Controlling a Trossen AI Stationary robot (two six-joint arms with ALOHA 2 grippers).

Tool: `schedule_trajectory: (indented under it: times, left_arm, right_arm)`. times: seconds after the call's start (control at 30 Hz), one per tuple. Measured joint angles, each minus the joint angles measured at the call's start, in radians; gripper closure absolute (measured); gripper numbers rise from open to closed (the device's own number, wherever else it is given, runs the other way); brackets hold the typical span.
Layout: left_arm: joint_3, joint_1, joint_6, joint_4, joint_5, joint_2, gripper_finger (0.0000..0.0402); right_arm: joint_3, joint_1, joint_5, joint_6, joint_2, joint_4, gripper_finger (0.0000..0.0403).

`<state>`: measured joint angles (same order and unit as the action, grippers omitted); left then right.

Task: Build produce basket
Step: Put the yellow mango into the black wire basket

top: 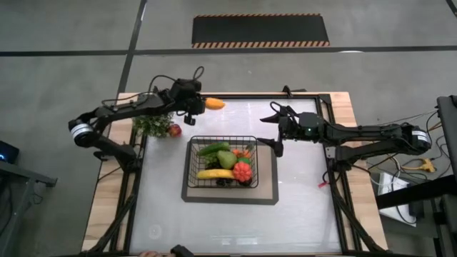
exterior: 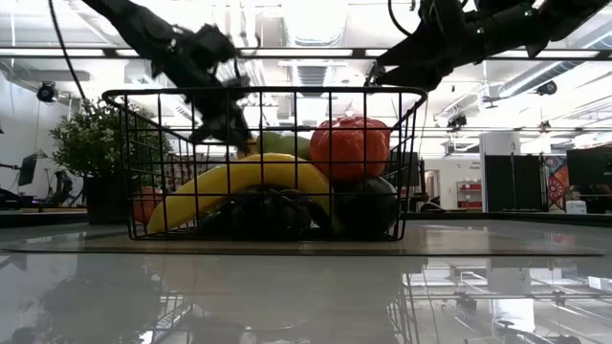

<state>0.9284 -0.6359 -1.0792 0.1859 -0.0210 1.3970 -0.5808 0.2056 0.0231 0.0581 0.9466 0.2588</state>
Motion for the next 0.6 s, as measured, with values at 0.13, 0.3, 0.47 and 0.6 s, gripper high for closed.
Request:
schedule_trajectory:
  times: [0.13,0.3,0.47,0.6]
  left_arm:
    - [0.021,0.023,0.034,0.003,-0.024,-0.073,0.0304]
    - [0.027,0.103,0.052,0.004,-0.026,-0.157,0.0304]
    - [0.025,0.236,0.052,0.01,-0.025,-0.212,0.0304]
    - [0.023,0.346,0.052,0.011,-0.041,-0.239,0.0304]
  right_arm:
    - [0.0,0.003,0.0,0.038,-0.007,0.012,0.0035]
    - [0.0,0.003,0.002,0.077,-0.021,0.008,0.0035]
    - [0.0,0.004,0.003,0.092,-0.022,0.0,0.0035]
    - [0.0,0.004,0.003,0.097,-0.022,-0.032,0.0035]
